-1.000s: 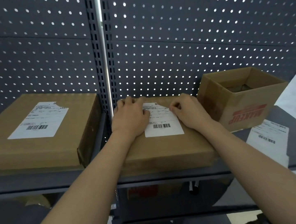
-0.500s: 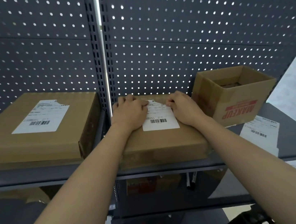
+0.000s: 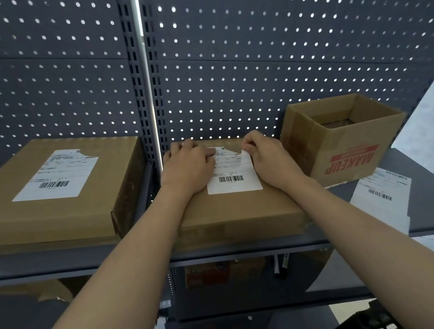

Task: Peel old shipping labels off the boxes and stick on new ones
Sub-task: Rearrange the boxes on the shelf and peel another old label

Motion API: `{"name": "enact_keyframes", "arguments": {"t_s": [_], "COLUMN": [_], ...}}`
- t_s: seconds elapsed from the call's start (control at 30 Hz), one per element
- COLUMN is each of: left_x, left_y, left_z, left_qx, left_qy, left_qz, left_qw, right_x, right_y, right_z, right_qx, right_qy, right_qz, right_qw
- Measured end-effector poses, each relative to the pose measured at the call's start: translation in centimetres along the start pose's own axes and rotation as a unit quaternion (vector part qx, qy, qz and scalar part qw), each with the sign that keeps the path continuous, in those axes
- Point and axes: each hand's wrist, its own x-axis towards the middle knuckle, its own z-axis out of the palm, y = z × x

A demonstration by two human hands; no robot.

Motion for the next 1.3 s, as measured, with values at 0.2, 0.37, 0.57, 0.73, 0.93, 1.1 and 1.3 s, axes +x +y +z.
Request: {"name": "enact_keyframes", "arguments": {"t_s": [0.2,0.37,0.57,0.73,0.93,1.1,1.3], "left_x": [-0.1,0.1,0.1,0.2,-0.3,-0.2,0.0], "left_y": [0.1,0.0,-0.1,-0.1,0.7,-0.3,-0.3], "left_z": [0.0,0.2,0.2,0.4,-0.5,-0.3,0.2], "left_qx": [-0.001,-0.002,-0.007,-0.005,-0.022,-0.012,-0.009], "left_qy": [0.006,0.007,0.008,0.010,-0.010,-0.008,0.013], "left_qz": [0.000,-0.003,-0.003,-0.004,-0.014,-0.011,-0.006], "left_qw": [1.000,1.000,1.000,1.000,1.000,1.000,1.000], "right_x": [-0.4,-0.6,-0.8,-1.2,-0.9,-1.7,-1.7], "right_y": [-0.5,-0.7,-1.1,-0.8,-0.4,-0.5,0.1], "right_z": [-0.4,-0.6,-0.6,-0.8,-1.6,-1.2,-0.9], "right_qx": [0.086,0.121,0.154,0.220,0.182,0.091,0.048], "right_qy": [0.026,0.057,0.100,0.019,-0.075,-0.094,-0.104], "right_qz": [-0.042,-0.055,-0.087,-0.052,-0.040,-0.045,-0.054], "right_qw": [0.995,0.989,0.979,0.974,0.980,0.990,0.992]}}
